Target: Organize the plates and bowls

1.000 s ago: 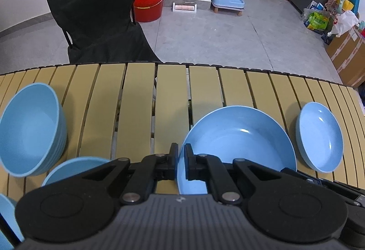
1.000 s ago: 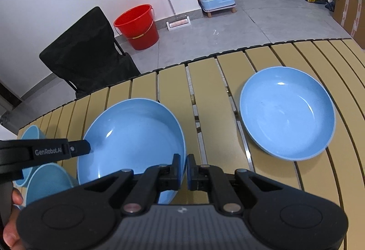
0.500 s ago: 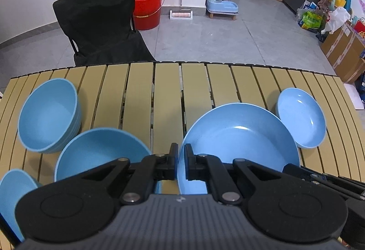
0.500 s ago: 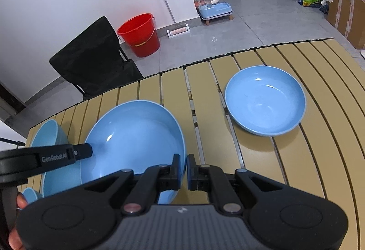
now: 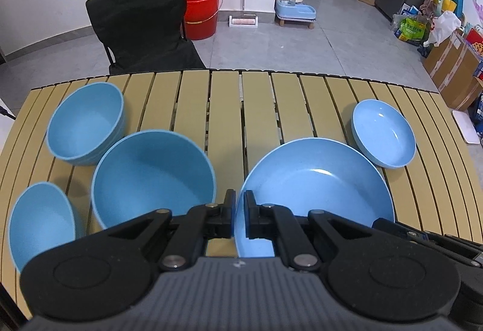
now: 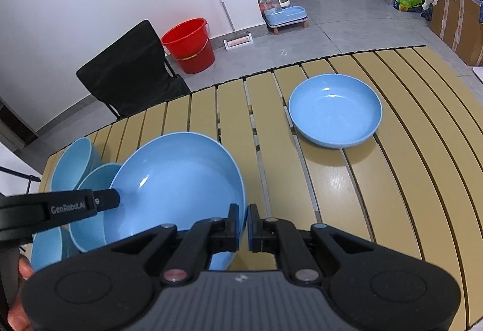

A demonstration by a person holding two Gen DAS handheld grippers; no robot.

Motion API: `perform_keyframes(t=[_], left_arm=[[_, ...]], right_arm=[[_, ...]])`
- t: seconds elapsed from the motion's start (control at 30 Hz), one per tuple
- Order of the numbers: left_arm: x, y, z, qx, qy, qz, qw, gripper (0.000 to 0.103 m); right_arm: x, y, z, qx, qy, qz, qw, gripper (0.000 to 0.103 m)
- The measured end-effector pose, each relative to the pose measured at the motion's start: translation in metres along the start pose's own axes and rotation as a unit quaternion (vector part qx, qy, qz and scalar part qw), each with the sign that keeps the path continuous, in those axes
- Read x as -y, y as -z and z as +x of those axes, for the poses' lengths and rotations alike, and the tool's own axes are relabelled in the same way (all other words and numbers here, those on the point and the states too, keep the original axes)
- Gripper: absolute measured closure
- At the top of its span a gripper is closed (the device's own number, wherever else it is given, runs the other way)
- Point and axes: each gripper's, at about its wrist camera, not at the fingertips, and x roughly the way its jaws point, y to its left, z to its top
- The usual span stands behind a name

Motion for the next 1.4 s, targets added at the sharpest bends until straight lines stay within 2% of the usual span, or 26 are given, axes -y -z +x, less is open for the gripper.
perform_keyframes(t=[0.7,1.4], left_arm=[[-0.013,0.054,-0.062,0.025,-0.015,-0.001,0.9996,0.097],[-0.041,0.095,-0.088,0.026,-0.017,-0.023,0.9993,0.097]], right_arm=[[-0.016,0.061,-0.058,0.007,-0.008,-0.014,1.000,0.098],[-0.035,0.106,-0.081,0.001,-0.011,-0.030,0.999,0.098]])
